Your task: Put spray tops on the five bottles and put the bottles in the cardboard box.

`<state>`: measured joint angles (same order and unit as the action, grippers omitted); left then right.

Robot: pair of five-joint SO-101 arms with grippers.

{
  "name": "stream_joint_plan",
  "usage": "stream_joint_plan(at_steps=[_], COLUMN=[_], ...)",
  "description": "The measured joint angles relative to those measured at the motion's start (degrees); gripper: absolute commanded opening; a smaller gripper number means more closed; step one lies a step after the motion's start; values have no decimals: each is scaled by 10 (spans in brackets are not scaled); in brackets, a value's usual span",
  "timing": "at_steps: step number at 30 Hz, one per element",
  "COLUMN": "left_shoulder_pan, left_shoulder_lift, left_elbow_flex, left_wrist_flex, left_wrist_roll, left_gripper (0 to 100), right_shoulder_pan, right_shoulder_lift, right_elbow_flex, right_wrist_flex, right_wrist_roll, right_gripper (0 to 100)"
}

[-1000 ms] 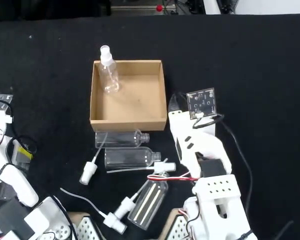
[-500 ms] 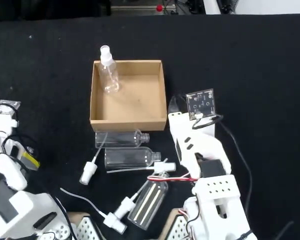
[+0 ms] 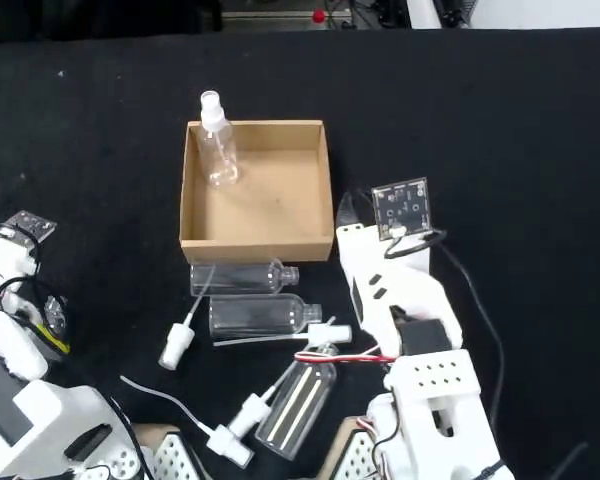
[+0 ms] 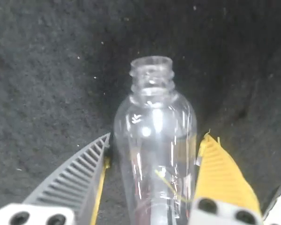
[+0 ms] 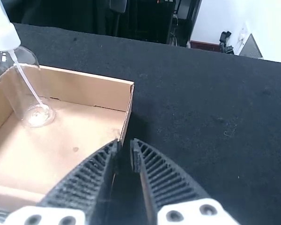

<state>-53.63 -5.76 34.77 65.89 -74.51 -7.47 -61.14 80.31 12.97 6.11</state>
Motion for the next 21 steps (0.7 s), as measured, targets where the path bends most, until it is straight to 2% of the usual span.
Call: stream_joint_plan(at_steps=[9,14,21], left_shoulder_pan=[-2,17,16], left_shoulder_lift=[0,2,3], left_elbow_flex=[0,0,0], left_wrist_flex=[0,-1,-1], left_wrist_roll=[-7,24,29], left_gripper=[273,273,256], right_shoulder_pan=[0,0,0], right_shoulder_lift=[0,0,0], right_elbow_flex=[0,0,0], right_wrist_flex=[0,0,0], right_wrist_roll=[0,0,0], right_gripper=[33,33,33])
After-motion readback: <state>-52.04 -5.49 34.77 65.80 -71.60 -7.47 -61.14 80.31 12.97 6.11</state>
